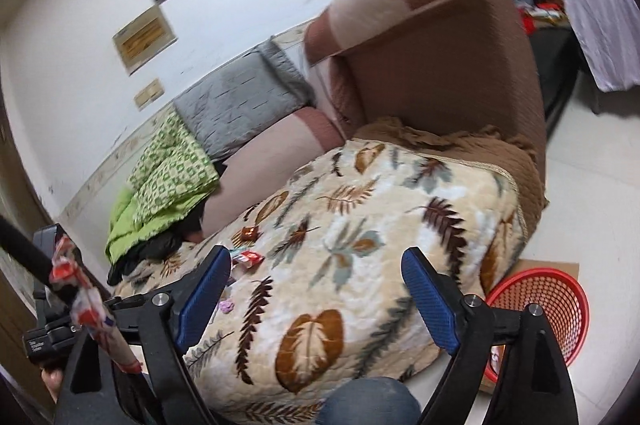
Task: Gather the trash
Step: 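Move both empty tools back over the remaining trash on the blanket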
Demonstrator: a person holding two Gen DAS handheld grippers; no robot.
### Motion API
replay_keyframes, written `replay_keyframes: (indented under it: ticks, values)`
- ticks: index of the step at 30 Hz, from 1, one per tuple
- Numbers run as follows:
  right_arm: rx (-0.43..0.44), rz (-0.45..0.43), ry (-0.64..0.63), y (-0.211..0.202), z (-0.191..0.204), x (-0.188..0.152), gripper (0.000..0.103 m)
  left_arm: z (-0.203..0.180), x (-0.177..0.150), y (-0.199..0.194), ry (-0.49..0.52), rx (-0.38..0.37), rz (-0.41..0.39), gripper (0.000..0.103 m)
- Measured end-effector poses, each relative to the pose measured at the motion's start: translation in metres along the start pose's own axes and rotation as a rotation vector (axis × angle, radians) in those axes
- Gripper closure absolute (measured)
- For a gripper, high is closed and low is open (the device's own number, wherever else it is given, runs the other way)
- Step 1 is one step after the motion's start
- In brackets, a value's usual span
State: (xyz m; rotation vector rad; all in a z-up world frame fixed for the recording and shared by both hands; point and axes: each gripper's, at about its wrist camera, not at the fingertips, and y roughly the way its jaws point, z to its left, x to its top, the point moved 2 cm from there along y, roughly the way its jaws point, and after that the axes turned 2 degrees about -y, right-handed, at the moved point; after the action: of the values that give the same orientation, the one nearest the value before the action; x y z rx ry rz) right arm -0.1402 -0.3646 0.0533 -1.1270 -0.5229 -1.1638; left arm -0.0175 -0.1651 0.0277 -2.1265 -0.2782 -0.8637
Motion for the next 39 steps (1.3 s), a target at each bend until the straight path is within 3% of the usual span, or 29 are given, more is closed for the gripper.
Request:
replay_keyframes:
  ticks: [10, 17, 22, 25, 27, 29, 39]
  values:
    - [0.179, 0.110, -0.077, 0.039, 0.074, -0.014, 0.011, 0.062, 0.010, -0.041, -0.113, 0.066, -0.081, 0.037]
    - [0.243, 0.159, -0.078, 0.064, 0.099, -0.025, 0.011, 0.108, 0.020, -0.057, -0.217, 0.126, -0.128, 0.037]
    - [0.257, 0.185, -0.041, 0.082, 0.103, -0.026, 0.011, 0.135, 0.022, -0.058, -0.272, 0.174, -0.153, 0.037]
    - [0.258, 0.203, -0.011, 0.093, 0.102, -0.030, 0.011, 0.152, 0.017, -0.052, -0.310, 0.239, -0.194, 0.037]
    - [0.261, 0.213, 0.000, 0.098, 0.100, -0.032, 0.011, 0.164, 0.013, -0.043, -0.324, 0.276, -0.173, 0.037]
    - [0.261, 0.222, 0.001, 0.103, 0.098, -0.035, 0.011, 0.175, 0.011, -0.035, -0.358, 0.262, -0.145, 0.037]
    - [0.284, 0.269, 0.049, 0.141, 0.086, -0.042, 0.011, 0.180, 0.017, -0.026, -0.303, 0.376, -0.113, 0.037]
